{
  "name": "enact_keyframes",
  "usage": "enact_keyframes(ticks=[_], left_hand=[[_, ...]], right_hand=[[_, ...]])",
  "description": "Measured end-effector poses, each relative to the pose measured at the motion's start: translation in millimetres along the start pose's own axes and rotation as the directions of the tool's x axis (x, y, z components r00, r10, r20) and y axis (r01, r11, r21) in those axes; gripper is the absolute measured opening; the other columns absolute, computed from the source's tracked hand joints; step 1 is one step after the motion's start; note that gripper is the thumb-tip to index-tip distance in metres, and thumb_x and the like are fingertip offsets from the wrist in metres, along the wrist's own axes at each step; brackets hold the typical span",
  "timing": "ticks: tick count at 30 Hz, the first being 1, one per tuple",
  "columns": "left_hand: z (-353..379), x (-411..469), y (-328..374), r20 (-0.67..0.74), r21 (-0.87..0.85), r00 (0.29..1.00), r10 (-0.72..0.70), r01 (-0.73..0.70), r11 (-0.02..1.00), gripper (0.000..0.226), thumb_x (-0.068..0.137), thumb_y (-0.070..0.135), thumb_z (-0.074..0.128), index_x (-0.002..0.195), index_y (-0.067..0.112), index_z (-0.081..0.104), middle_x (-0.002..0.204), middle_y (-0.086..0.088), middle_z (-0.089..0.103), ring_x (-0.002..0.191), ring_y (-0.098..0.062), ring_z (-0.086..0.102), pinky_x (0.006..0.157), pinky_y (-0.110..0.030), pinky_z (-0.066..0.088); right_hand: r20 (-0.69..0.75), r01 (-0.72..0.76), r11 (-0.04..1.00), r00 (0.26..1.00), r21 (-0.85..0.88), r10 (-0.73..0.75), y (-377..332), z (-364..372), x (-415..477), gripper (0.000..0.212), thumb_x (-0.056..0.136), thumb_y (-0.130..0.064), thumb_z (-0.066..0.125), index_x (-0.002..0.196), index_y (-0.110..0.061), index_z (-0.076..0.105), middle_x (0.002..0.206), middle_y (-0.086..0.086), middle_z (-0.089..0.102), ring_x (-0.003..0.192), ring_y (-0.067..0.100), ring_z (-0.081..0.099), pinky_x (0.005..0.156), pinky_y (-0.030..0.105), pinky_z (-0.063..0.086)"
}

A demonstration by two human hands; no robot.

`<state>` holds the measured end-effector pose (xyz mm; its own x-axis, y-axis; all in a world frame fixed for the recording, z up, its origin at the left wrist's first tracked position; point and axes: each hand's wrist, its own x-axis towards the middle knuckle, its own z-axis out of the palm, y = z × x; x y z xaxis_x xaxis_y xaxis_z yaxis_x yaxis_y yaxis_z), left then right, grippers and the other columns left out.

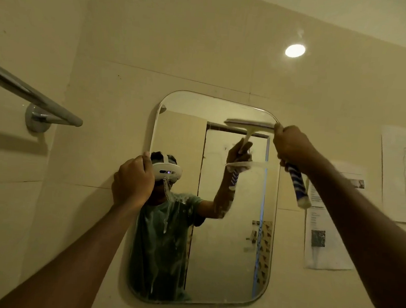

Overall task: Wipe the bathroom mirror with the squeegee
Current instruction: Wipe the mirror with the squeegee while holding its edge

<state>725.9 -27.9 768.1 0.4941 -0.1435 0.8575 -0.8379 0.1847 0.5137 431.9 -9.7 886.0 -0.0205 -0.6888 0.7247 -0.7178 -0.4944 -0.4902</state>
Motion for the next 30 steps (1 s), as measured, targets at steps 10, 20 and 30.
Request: enact_keyframes(ticks=[10,20,30], left_hand=[[-2,1,0,0.032,0.001,0.999,0.009,-0.009,1.000,0.054,0.103,0.038,0.025,0.086,0.004,0.064,0.087,-0.016,0.068,0.079,-0.033,0.064,0.064,-0.034,0.045],[5,0,-5,-0.033,0.034,0.998,0.051,-0.050,0.998,0.053,0.103,0.036,0.027,0.084,0.004,0.064,0.082,-0.014,0.067,0.072,-0.028,0.062,0.060,-0.029,0.038],[-5,0,-2,0.050,0.060,0.998,0.032,-0.035,0.998,0.059,0.103,0.040,0.025,0.085,0.002,0.065,0.083,-0.016,0.066,0.078,-0.032,0.064,0.059,-0.030,0.038]], right_hand=[[0.040,-0.052,0.999,0.998,0.007,0.051,49,42,-68,0.044,0.104,-0.037,0.027,0.091,-0.006,0.056,0.063,0.007,0.054,0.045,0.015,0.052,0.040,0.024,0.042],[-0.039,-0.037,0.998,0.998,0.046,0.038,17,14,-7,0.033,0.104,-0.029,0.030,0.090,-0.006,0.048,0.068,0.010,0.052,0.051,0.019,0.051,0.043,0.026,0.043],[-0.012,-0.064,0.998,0.998,0.013,0.064,34,24,-45,0.049,0.104,-0.041,0.029,0.079,-0.005,0.052,0.064,0.007,0.052,0.048,0.016,0.049,0.043,0.025,0.041]])
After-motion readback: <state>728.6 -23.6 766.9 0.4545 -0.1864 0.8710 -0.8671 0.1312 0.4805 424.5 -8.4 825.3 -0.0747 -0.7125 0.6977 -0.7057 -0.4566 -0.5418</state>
